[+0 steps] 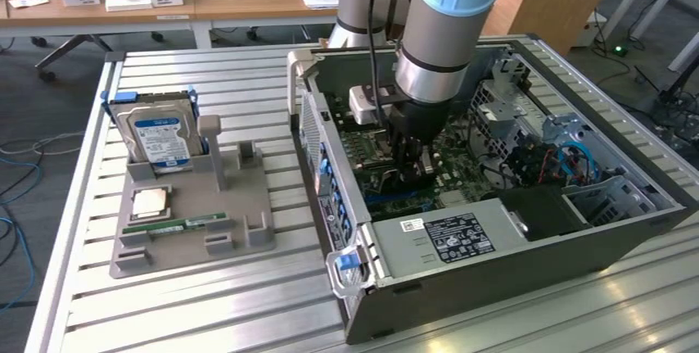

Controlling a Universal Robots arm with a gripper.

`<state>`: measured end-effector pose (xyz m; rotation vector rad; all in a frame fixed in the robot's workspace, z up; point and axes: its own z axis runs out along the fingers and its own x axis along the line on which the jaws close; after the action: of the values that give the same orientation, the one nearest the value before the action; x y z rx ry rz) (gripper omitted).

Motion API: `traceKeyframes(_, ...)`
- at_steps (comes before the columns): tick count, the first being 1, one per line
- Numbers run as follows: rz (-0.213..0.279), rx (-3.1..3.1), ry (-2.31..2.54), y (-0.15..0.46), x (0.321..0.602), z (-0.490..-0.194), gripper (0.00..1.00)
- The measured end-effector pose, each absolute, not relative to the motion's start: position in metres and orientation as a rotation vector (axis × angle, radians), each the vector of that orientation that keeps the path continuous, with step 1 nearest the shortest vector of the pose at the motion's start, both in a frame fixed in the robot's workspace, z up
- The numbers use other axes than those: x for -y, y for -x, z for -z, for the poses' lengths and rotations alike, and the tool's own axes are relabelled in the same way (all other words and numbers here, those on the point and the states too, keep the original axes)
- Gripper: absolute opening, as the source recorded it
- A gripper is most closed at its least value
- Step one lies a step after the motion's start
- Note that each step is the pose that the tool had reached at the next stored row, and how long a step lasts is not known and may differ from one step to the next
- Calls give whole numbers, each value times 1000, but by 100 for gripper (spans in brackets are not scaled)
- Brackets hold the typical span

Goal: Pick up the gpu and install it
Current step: 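Insert the gpu into the slot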

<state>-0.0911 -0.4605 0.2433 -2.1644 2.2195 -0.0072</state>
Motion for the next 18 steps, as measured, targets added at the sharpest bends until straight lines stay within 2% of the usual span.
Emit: traceKeyframes(18, 7, -2219, 2164, 91, 460, -240, 26)
